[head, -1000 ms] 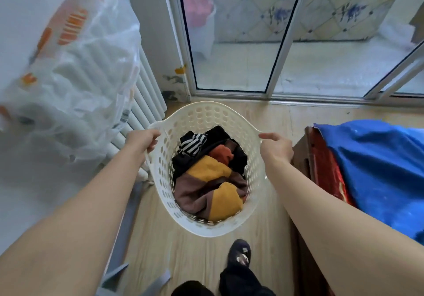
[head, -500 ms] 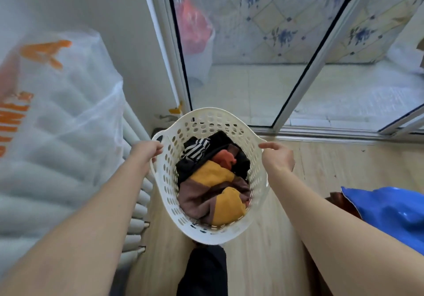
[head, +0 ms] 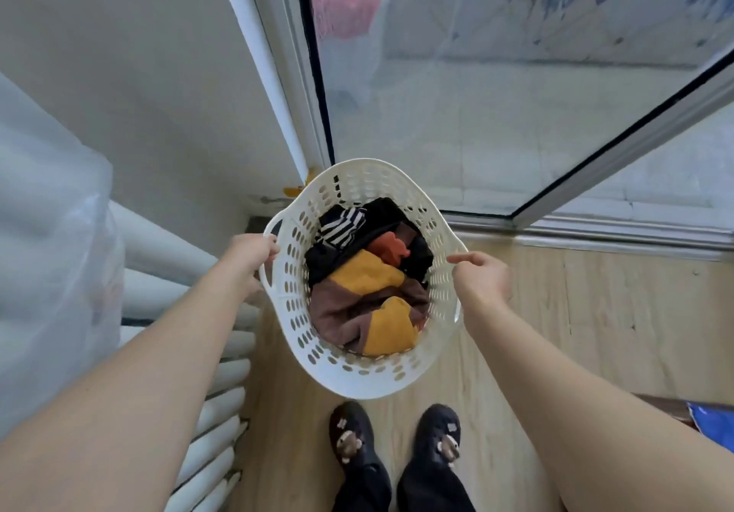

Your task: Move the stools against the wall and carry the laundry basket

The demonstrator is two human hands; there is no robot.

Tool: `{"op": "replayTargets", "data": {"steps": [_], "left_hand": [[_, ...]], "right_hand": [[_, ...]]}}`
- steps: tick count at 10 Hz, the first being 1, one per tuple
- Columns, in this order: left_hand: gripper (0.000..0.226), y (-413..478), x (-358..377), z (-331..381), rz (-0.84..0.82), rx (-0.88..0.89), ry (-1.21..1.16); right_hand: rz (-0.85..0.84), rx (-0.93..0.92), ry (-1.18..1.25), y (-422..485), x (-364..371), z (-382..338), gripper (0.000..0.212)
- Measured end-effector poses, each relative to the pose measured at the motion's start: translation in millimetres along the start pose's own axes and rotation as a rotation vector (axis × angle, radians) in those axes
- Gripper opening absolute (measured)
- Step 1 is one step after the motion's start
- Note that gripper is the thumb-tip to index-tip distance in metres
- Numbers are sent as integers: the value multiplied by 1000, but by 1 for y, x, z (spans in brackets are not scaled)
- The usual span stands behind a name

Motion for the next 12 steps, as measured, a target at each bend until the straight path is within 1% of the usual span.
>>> {"op": "replayTargets", "data": {"steps": [1, 2, 4, 6, 7, 8, 9, 10, 11, 12], "left_hand": [[34, 49, 17, -3, 19, -11, 6], [36, 79, 30, -7, 6, -17, 34], [35, 124, 55, -14, 4, -31, 58], [36, 147, 67, -29, -9, -53, 117], [37, 157, 68, -39, 3, -58, 140], [34, 163, 65, -50, 15, -80, 156], [32, 169, 60, -57, 39, -65, 166], [30, 170, 60, -55, 68, -21, 214], [35, 163, 61, -43, 121, 92, 286], [49, 145, 56, -16, 215, 264, 324]], "right_hand": [[-20, 9, -15, 39, 37, 6, 37], [-70, 13, -11, 64, 62, 11, 38], [-71, 28, -23, 104, 92, 25, 40], [-68, 47, -26, 123, 103, 40, 40], [-78, 51, -39, 130, 109, 45, 44], [-91, 66, -34, 135, 113, 53, 42], [-89, 74, -61, 139, 112, 62, 38], [-77, 44, -150, 141, 106, 62, 39], [-31, 4, -210, 142, 98, 54, 37], [-1, -52, -273, 138, 87, 35, 29]]}}
Point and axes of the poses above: each hand's wrist, its own y-axis towards the middle knuckle, its own x-axis out of the palm, z = x × y, the point moved 9 cm from there along y, towards the middle knuckle, and after that the axes turned 4 degrees about z, right-handed, at the moved point
